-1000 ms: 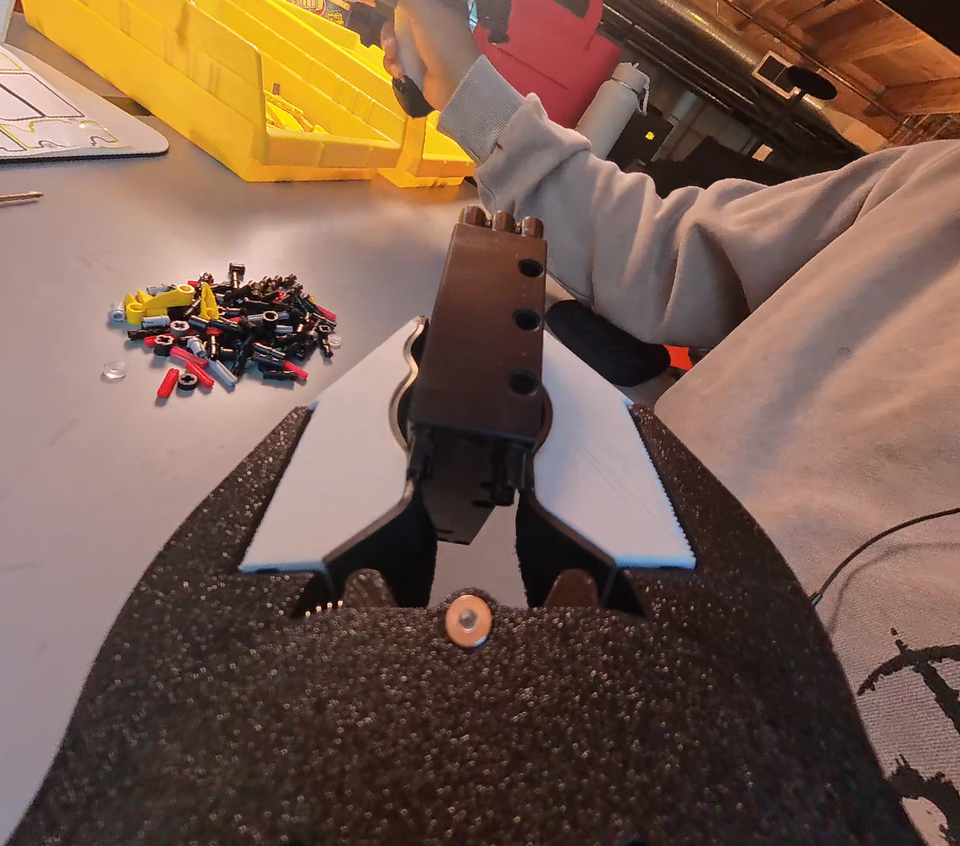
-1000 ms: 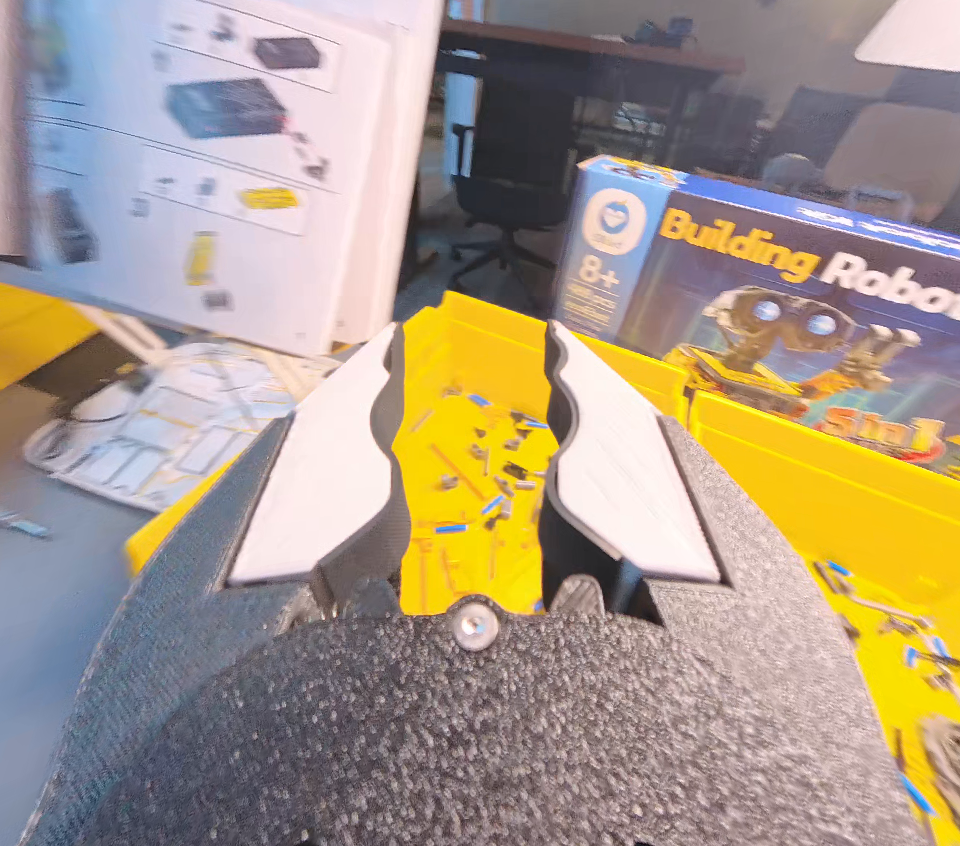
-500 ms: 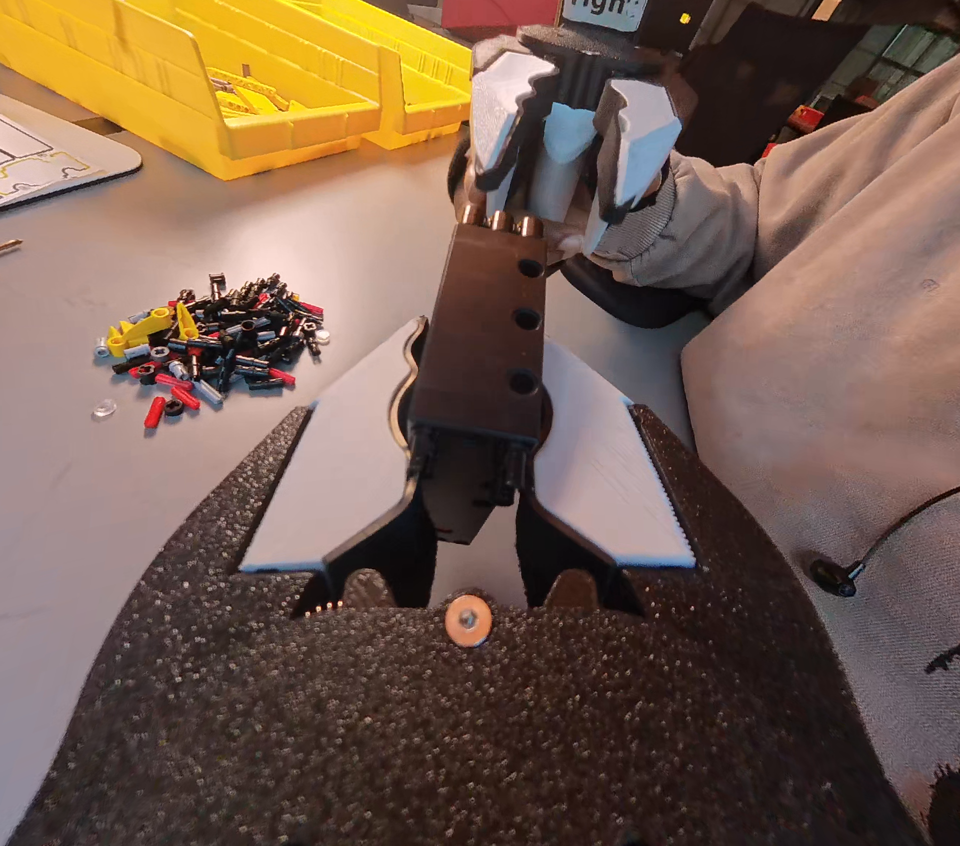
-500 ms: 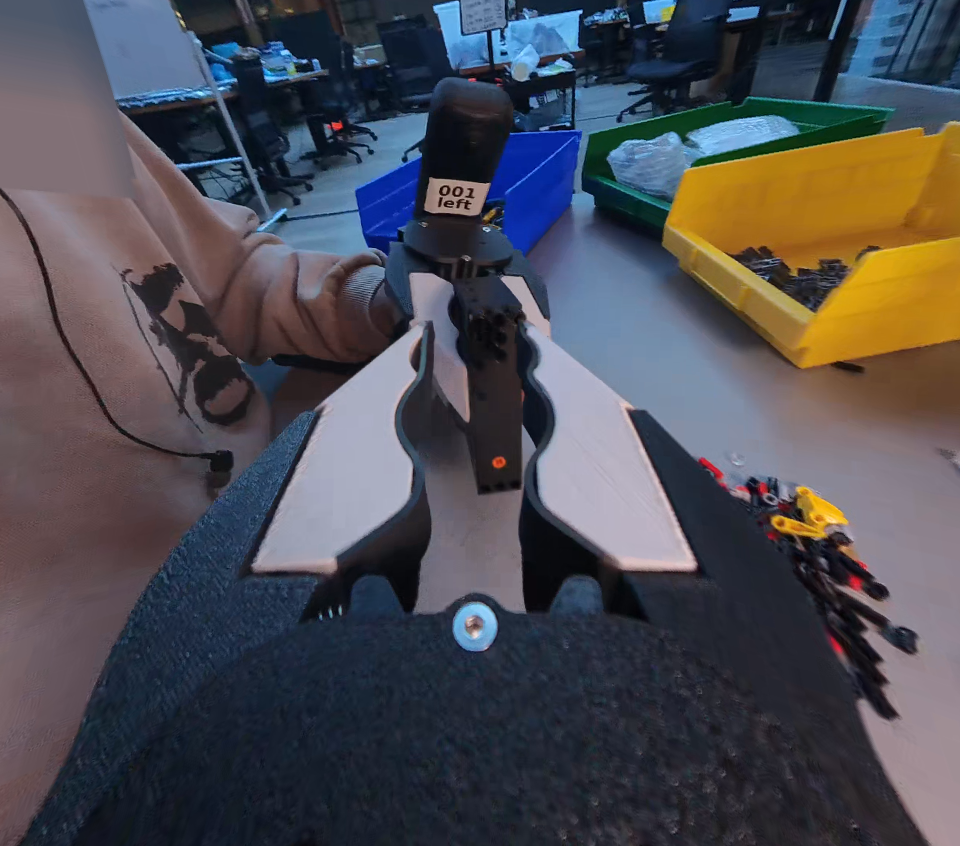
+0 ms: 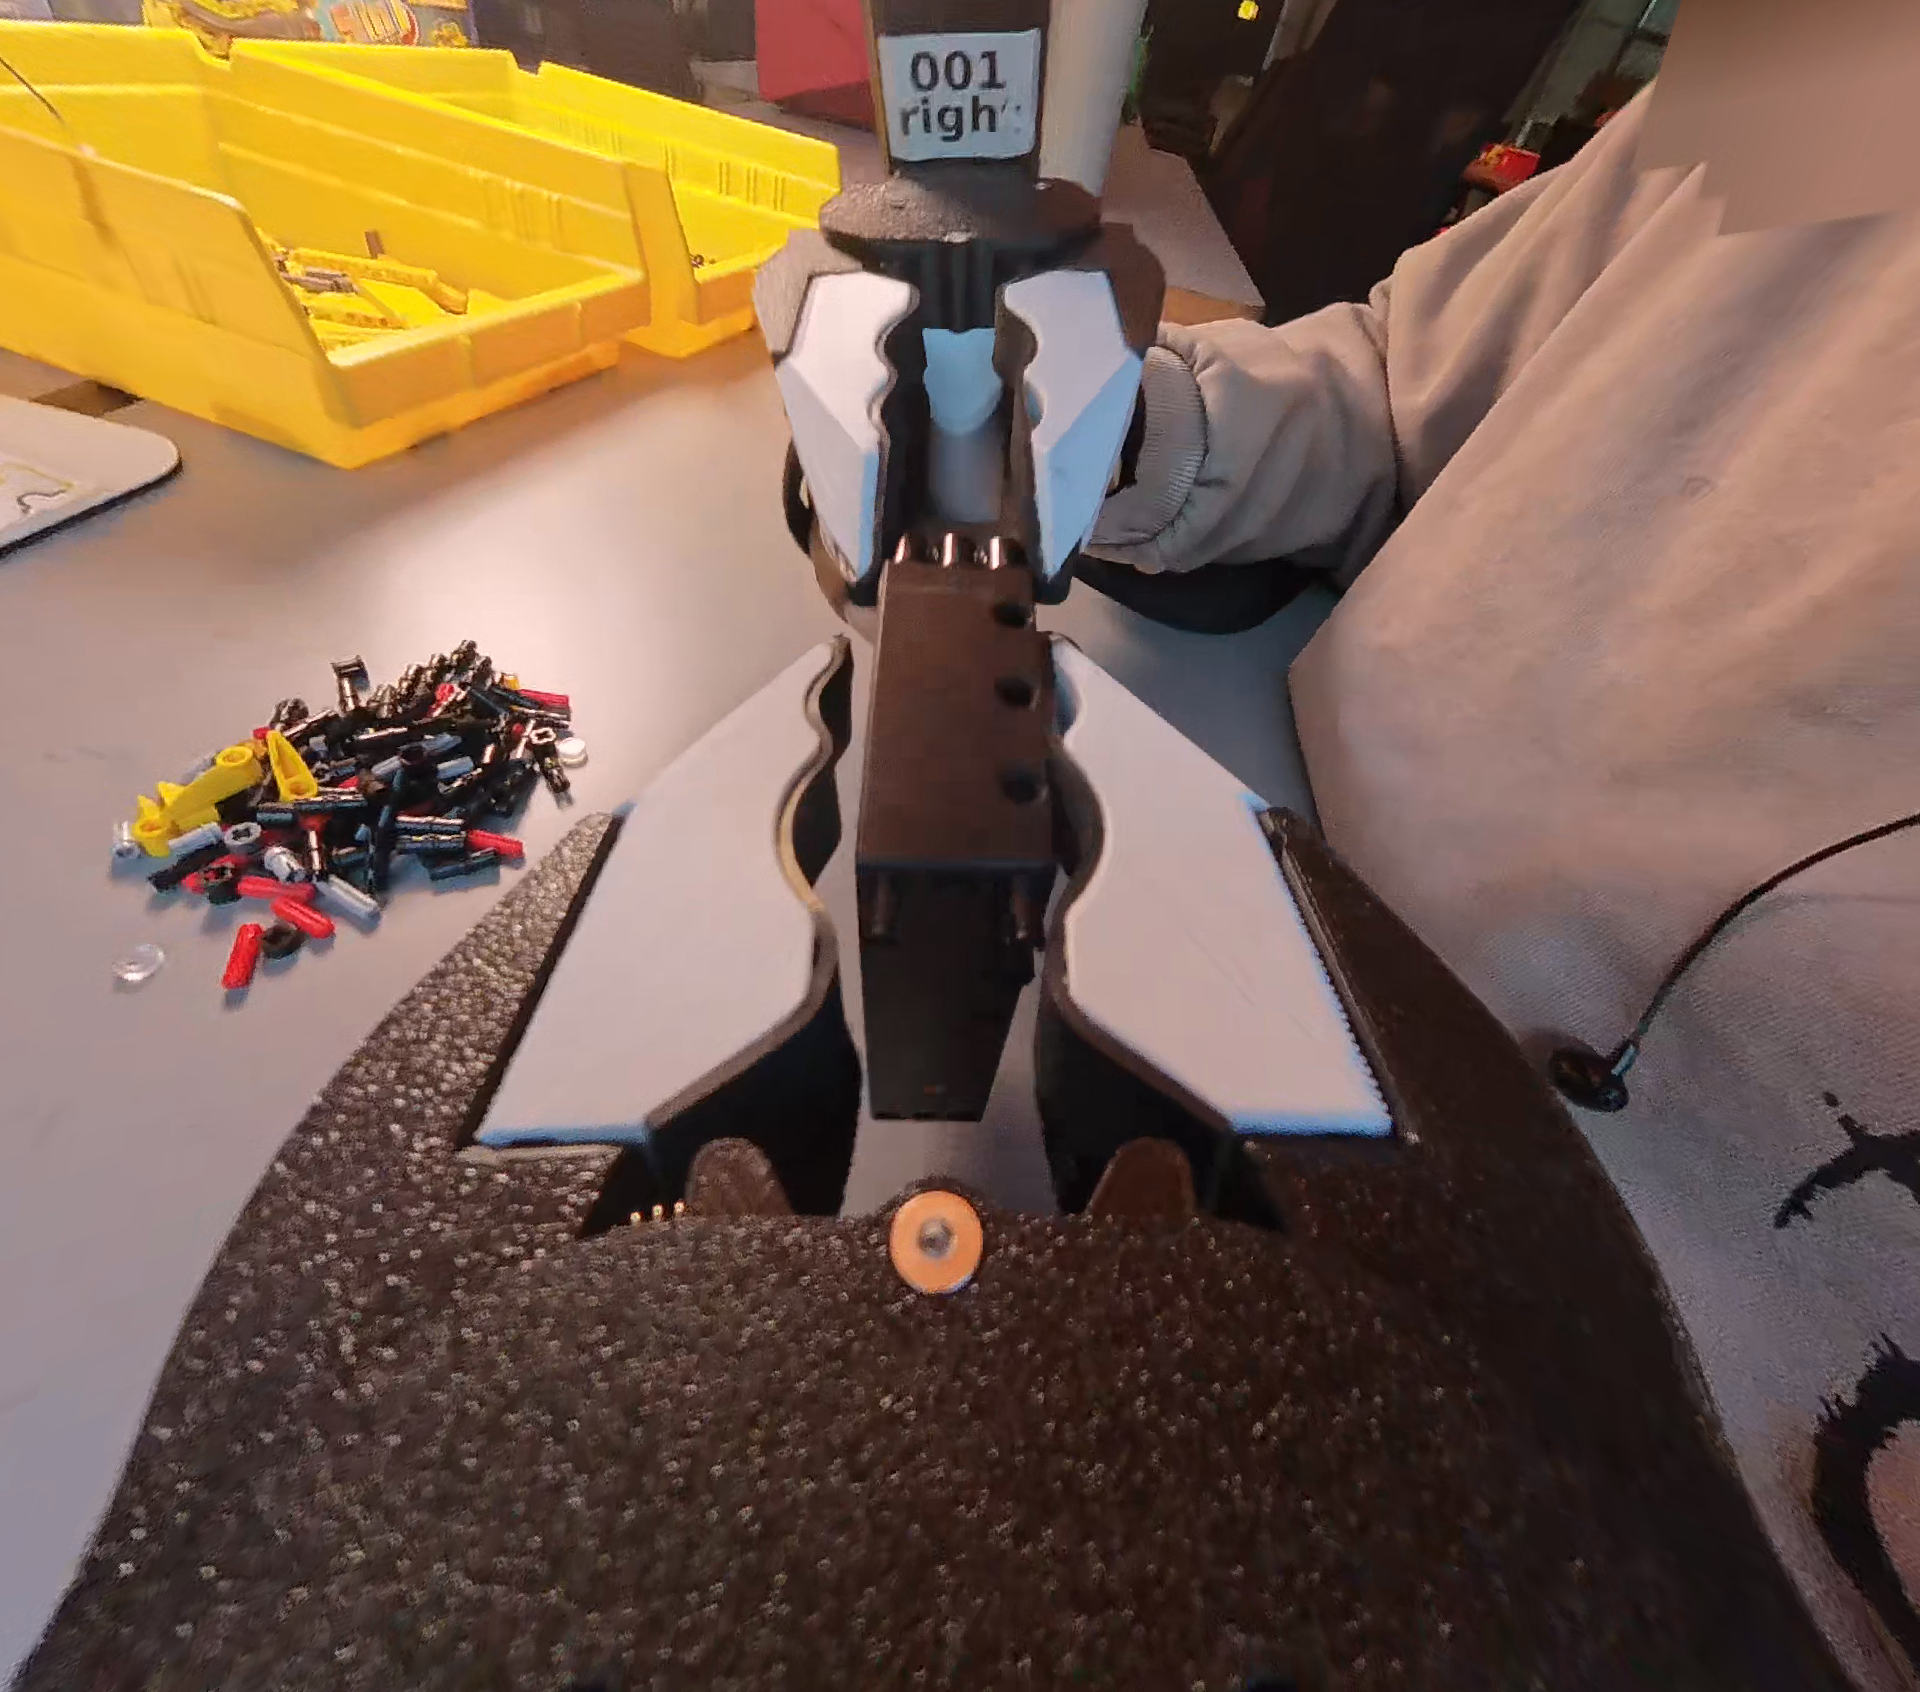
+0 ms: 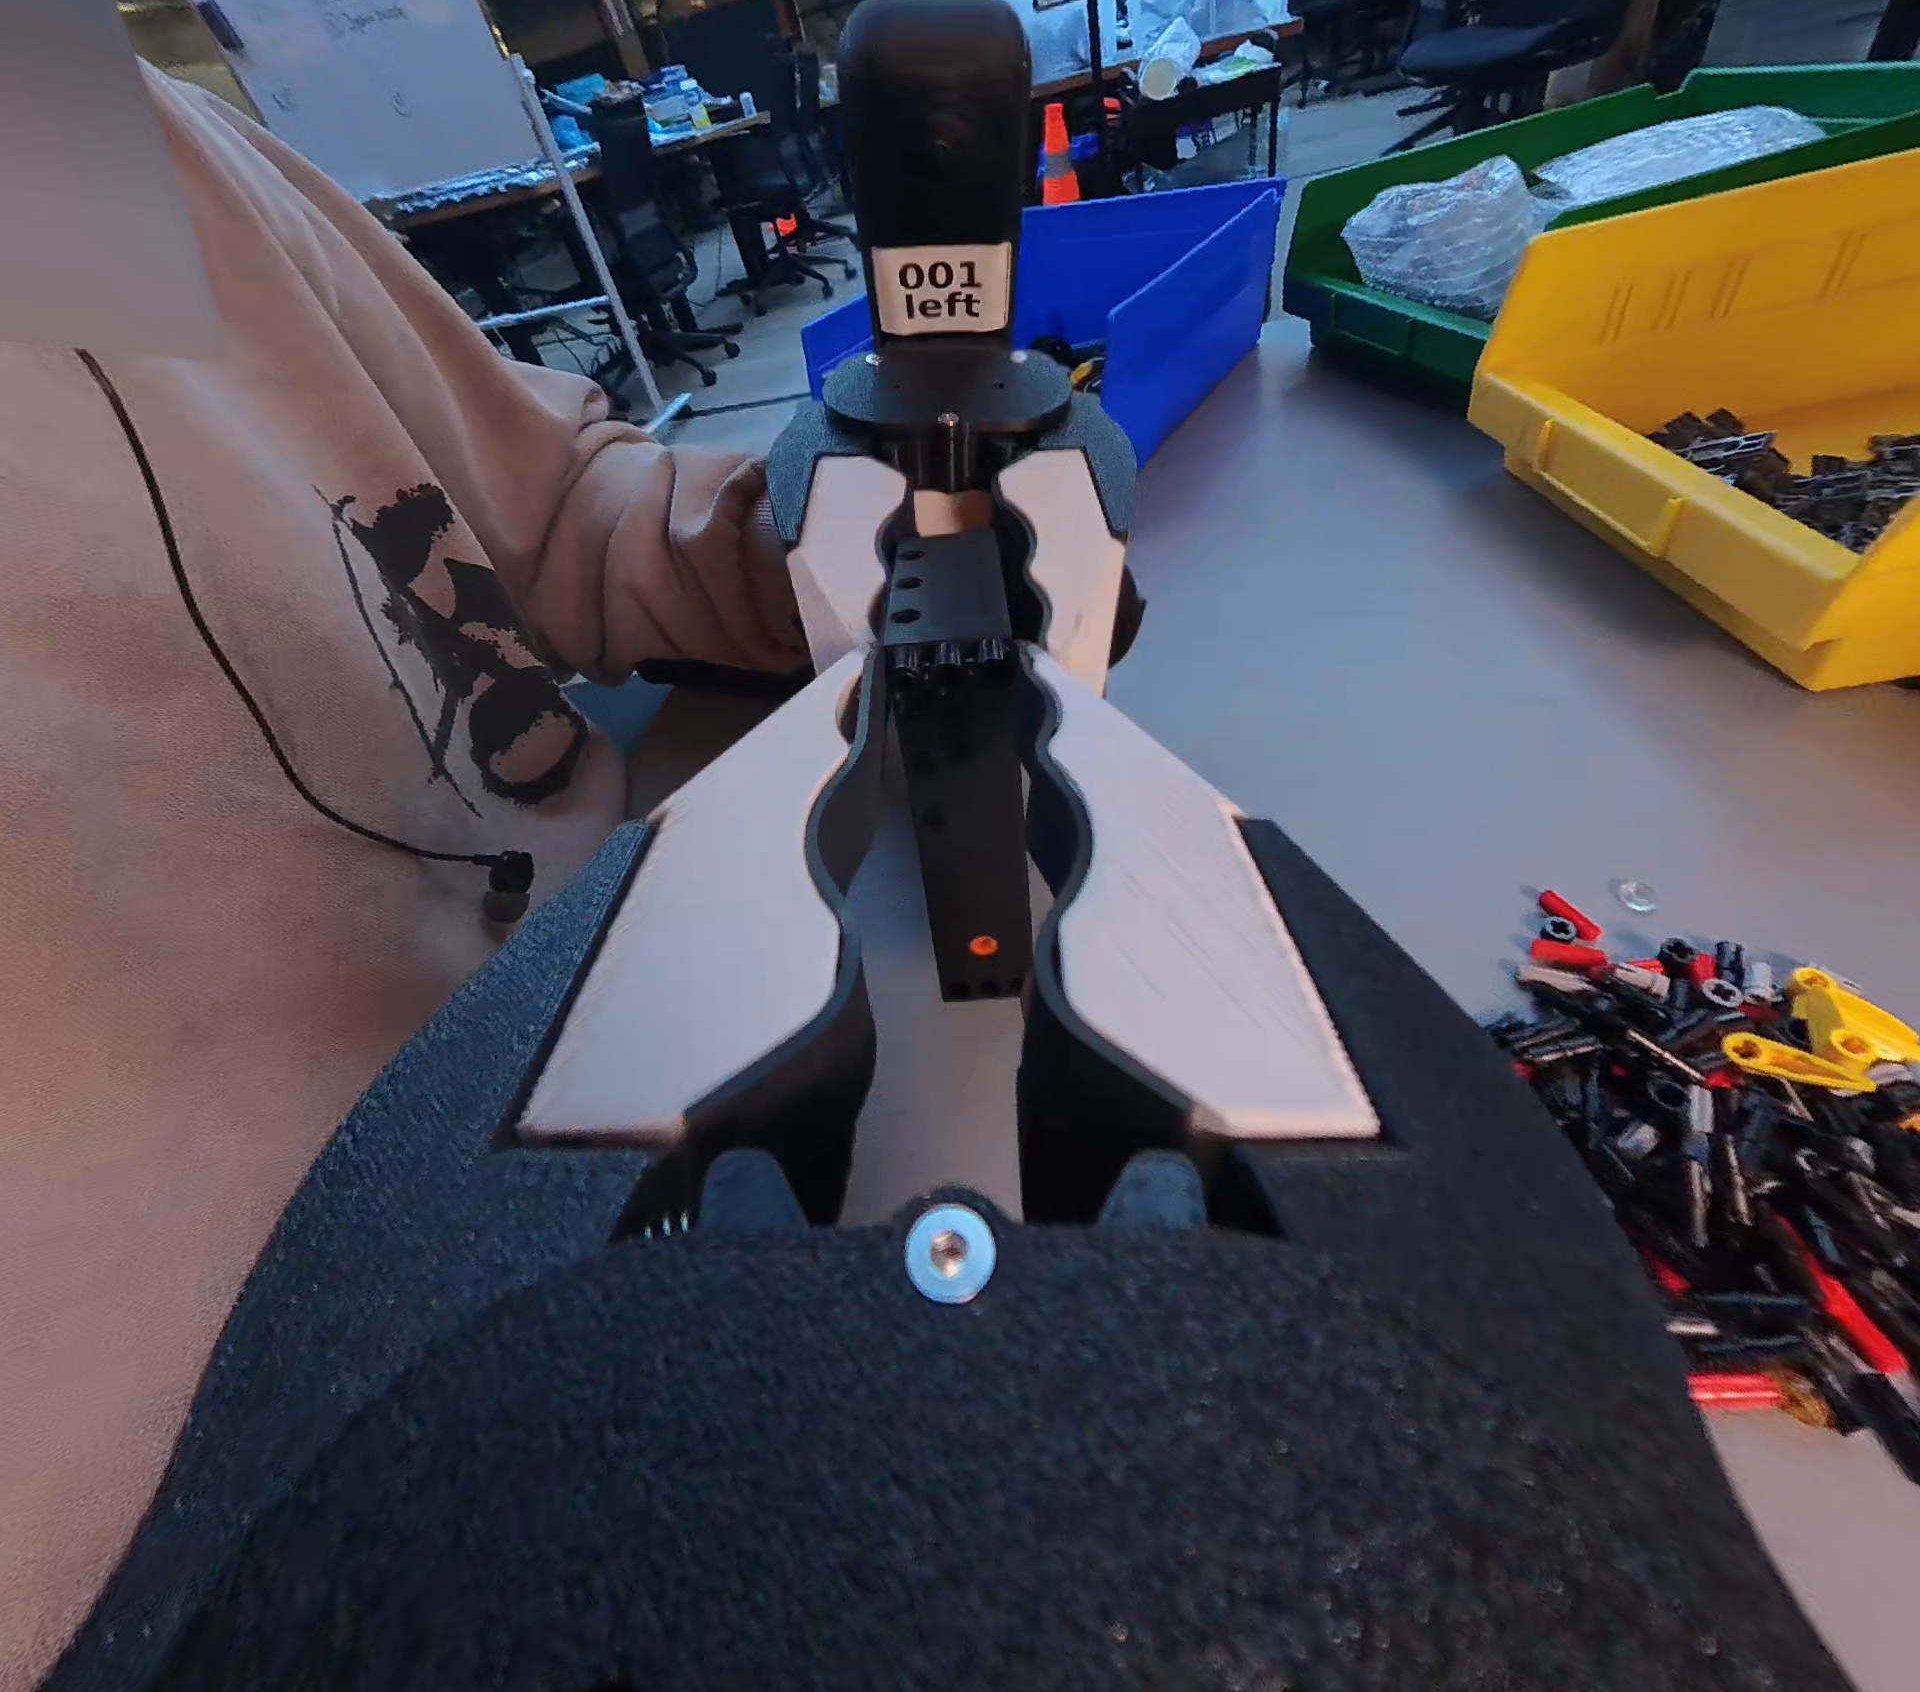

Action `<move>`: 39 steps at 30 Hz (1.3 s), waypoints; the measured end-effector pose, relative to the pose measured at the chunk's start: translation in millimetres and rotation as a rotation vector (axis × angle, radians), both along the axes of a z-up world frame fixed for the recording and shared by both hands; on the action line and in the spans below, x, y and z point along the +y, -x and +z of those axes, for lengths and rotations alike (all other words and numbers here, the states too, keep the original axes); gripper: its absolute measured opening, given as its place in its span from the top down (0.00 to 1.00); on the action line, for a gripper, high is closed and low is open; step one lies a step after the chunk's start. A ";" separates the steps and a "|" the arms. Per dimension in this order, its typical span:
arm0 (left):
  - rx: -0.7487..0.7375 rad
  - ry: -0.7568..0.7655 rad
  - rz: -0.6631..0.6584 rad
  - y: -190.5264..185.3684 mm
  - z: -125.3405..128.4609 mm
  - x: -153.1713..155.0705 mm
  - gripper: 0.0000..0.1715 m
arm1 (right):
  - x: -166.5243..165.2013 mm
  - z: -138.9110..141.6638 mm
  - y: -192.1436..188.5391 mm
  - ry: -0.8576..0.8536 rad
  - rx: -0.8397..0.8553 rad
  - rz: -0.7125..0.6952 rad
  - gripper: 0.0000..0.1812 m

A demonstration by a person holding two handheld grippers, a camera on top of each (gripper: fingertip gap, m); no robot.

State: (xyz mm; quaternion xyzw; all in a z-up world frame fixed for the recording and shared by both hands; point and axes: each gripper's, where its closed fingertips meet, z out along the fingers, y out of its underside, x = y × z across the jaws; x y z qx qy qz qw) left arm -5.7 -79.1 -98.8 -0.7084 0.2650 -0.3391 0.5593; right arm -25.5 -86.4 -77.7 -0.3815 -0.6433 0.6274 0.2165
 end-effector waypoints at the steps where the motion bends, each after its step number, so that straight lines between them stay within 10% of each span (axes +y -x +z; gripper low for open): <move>1: 0.026 -0.001 -0.015 -0.7 -0.5 -2.9 0.84 | -0.5 -4.5 -1.3 -0.008 -0.014 0.011 0.88; 12: 0.322 0.045 -0.042 -6.0 -30.6 -9.8 0.85 | -12.3 -15.6 -3.2 -0.137 0.021 0.041 0.88; 20: 0.044 0.030 -0.043 -4.2 -4.3 -4.8 0.84 | -2.3 -4.0 -5.4 0.030 0.065 0.041 0.89; 22: -0.103 0.035 0.100 46.6 9.1 -1.0 0.84 | 42.0 22.0 -17.3 0.194 0.134 -0.056 0.90; 39: -0.092 0.182 -0.001 19.0 -21.3 2.3 0.84 | 51.1 -8.8 -11.4 -0.245 0.133 -0.184 0.87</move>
